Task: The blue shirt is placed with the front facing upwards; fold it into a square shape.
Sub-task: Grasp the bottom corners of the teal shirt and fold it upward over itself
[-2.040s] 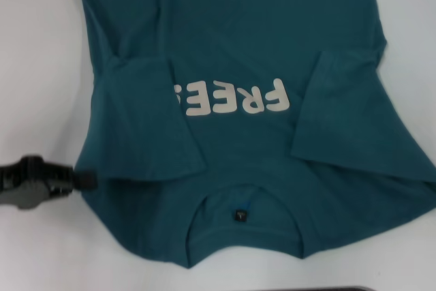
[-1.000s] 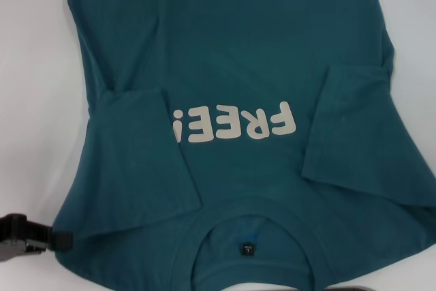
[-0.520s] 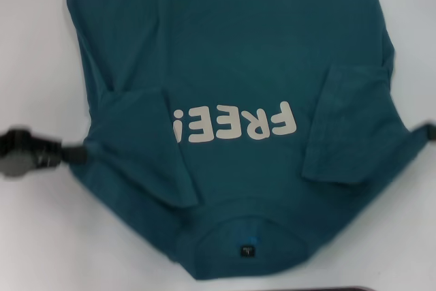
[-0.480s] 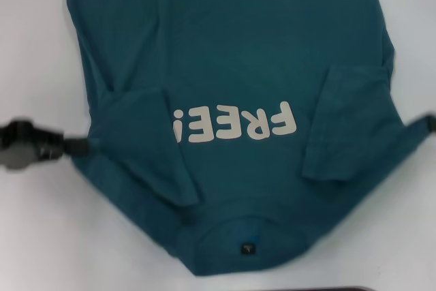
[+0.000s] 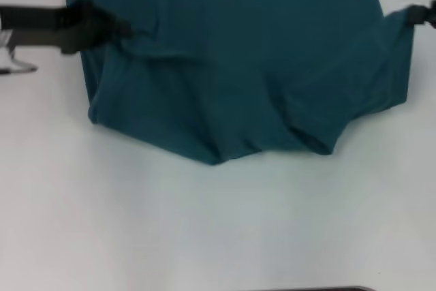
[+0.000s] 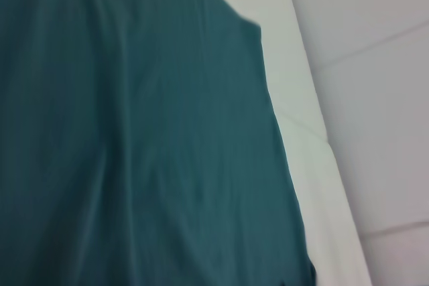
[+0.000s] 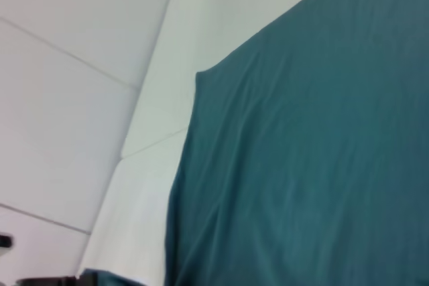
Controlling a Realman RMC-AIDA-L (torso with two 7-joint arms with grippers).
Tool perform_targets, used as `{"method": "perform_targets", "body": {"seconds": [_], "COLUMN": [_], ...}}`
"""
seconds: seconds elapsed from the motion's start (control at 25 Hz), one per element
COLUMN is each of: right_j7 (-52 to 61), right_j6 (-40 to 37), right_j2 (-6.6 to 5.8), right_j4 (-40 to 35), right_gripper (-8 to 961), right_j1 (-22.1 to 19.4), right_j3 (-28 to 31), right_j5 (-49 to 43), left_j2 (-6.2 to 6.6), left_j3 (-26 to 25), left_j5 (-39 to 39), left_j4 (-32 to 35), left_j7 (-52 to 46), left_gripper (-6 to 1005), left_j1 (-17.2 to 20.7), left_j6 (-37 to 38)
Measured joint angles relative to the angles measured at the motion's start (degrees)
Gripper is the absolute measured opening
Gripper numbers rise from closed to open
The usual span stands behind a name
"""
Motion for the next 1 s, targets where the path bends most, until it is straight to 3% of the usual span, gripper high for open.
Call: {"method": "perform_targets", "body": {"seconds": [0.28, 0.64, 0.76, 1.0], "right_j7": [0.57, 0.1, -0.26, -0.05], "right_j6": [13.66, 29.14, 33.45, 36.84], "right_j2": [0.52, 0.75, 0.77, 0.76], "right_j4": [1.73, 1.92, 2.5, 3.18], "right_gripper": [6, 7, 7, 6], "right_j1": [4.17, 6.23, 7.2, 10.31], "right_j3": [-7.73, -15.37, -19.71, -21.21], "right_j5": [-0.24, -0.17, -0.23, -3.84], "left_j2": [-0.8, -1.4, -1.51, -1.31], "left_j3": [0.27, 1.56, 2.55, 4.03], "left_j5": [-0.05, -0.06, -0.06, -0.09], "left_j4": [2.13, 2.2, 2.23, 2.28], "left_j7": [-1.73, -3.69, -3.83, -3.87], "left_gripper": [20, 20, 20, 19], "left_j1": [-5.11, -7.31, -7.85, -9.01], "left_j6": [-12.75, -21.92, -23.84, -26.43]}}
